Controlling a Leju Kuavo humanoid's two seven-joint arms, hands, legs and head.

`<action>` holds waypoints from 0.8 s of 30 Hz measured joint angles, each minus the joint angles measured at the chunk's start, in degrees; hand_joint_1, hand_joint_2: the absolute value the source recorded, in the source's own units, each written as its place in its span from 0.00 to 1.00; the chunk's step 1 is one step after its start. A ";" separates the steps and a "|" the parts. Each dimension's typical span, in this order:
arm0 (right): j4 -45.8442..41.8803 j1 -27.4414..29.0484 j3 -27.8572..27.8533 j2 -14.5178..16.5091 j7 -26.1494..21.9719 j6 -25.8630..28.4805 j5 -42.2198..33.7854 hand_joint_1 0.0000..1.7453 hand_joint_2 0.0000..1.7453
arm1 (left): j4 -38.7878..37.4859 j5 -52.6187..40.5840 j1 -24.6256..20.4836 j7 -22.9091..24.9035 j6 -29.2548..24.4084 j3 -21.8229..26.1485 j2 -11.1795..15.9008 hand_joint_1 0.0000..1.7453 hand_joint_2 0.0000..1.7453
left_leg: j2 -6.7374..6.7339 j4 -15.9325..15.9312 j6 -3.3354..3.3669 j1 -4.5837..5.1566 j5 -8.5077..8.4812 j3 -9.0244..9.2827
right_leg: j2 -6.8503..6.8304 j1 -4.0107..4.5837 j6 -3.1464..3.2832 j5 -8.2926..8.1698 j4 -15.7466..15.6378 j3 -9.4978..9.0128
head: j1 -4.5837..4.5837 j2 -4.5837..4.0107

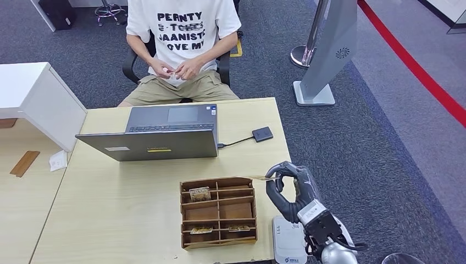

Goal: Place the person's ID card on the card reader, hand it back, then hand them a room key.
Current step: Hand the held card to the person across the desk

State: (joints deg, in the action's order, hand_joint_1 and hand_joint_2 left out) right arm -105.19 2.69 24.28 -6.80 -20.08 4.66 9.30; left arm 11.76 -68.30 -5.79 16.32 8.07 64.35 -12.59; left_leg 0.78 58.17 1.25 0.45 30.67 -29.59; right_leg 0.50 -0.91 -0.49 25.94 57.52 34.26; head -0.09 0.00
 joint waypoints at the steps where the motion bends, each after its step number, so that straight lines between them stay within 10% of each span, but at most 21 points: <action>1: -0.03 -0.01 -0.02 0.00 -0.01 -0.04 0.07 1.00 1.00 | 0.00 -0.07 0.00 -0.01 0.01 0.00 0.00 0.00 0.00 | 0.00 0.00 0.00 0.00 0.00 0.00 | 0.00 0.00 0.00 0.00 0.00 0.00 | 0.00 0.00; 13: 0.01 -4.74 0.98 0.01 1.33 0.91 1.95 1.00 1.00 | 0.00 -1.67 -0.02 -0.02 0.27 -0.10 0.01 0.00 0.00 | -0.01 0.00 0.00 0.00 -0.01 -0.01 | 0.00 0.00 0.02 -0.02 0.01 -0.01 | 0.01 0.00; 24: 5.58 -21.29 3.76 1.03 9.92 2.91 7.26 1.00 1.00 | 0.00 -4.67 -0.13 0.17 0.86 -2.02 0.02 0.00 0.00 | -0.03 0.01 0.01 -0.01 -0.04 0.02 | 0.02 0.00 0.02 -0.05 0.04 -0.02 | 0.00 0.00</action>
State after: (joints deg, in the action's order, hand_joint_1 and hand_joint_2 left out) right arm -99.61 -18.60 28.04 -5.77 -10.15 7.57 16.56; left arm 11.76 -72.97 -5.93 16.49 8.93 62.32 -12.57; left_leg 0.75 58.18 1.25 0.44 30.63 -29.57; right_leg 0.52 -0.91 -0.48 25.89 57.56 34.24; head -0.09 0.00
